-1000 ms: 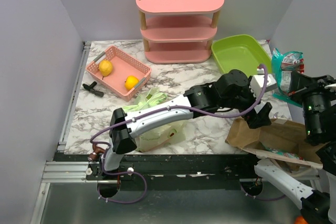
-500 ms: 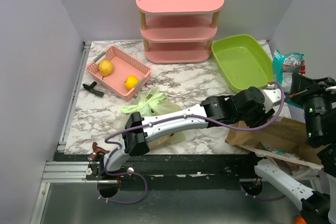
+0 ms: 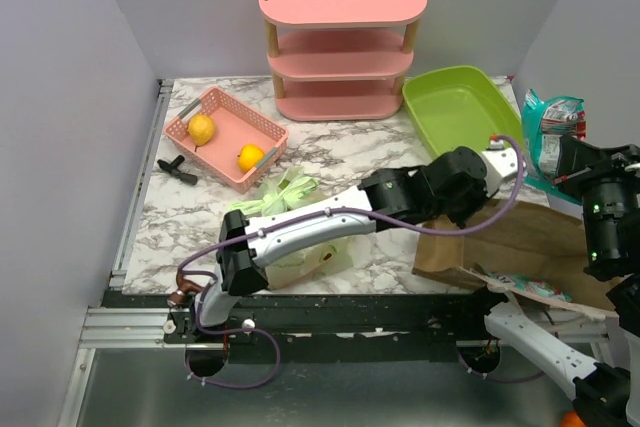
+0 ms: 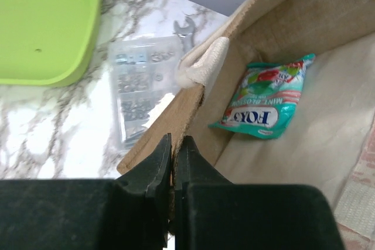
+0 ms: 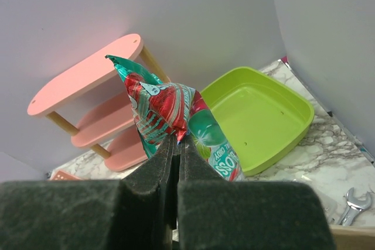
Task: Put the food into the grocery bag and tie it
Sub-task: Move the grocery bag to the center of the board.
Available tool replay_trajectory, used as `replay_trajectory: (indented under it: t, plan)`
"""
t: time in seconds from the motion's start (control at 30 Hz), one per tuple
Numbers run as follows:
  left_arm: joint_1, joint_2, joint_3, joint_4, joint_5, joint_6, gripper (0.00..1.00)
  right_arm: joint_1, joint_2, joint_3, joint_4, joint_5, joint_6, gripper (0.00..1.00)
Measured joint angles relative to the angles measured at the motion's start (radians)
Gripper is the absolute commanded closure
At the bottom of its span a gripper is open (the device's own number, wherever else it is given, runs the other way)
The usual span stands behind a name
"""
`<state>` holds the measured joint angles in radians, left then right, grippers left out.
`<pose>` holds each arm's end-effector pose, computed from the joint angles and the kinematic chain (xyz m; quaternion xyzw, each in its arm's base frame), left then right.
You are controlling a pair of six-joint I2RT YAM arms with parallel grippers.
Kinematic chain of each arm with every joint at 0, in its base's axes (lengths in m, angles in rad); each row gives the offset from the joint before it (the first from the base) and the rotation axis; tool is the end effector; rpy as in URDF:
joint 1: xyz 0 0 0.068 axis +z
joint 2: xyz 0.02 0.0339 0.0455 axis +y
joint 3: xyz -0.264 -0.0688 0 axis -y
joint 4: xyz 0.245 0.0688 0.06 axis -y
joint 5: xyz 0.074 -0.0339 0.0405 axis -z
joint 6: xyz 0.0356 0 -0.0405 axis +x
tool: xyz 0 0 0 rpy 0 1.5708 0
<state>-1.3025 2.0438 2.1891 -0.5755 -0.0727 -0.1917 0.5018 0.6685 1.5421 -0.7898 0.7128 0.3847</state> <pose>0.1280 -0.4559 0.3977 0.4269 0.7251 -0.3442 0.4166 0.0329 -0.0085 0.5119 0.2193 0.6483 0.0825 0.7245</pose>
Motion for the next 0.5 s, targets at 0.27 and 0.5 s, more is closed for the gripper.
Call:
replay_trajectory:
  t: [0.27, 0.5]
  plan:
    - [0.174, -0.151, -0.137, -0.026, 0.004, -0.019, 1.0, 0.0, 0.002, 0.024, 0.031, 0.0, -0.02, 0.99]
    - [0.354, -0.217, -0.234, -0.033, 0.038, -0.014, 1.0, 0.0, 0.002, 0.024, 0.032, -0.016, -0.019, 0.99]
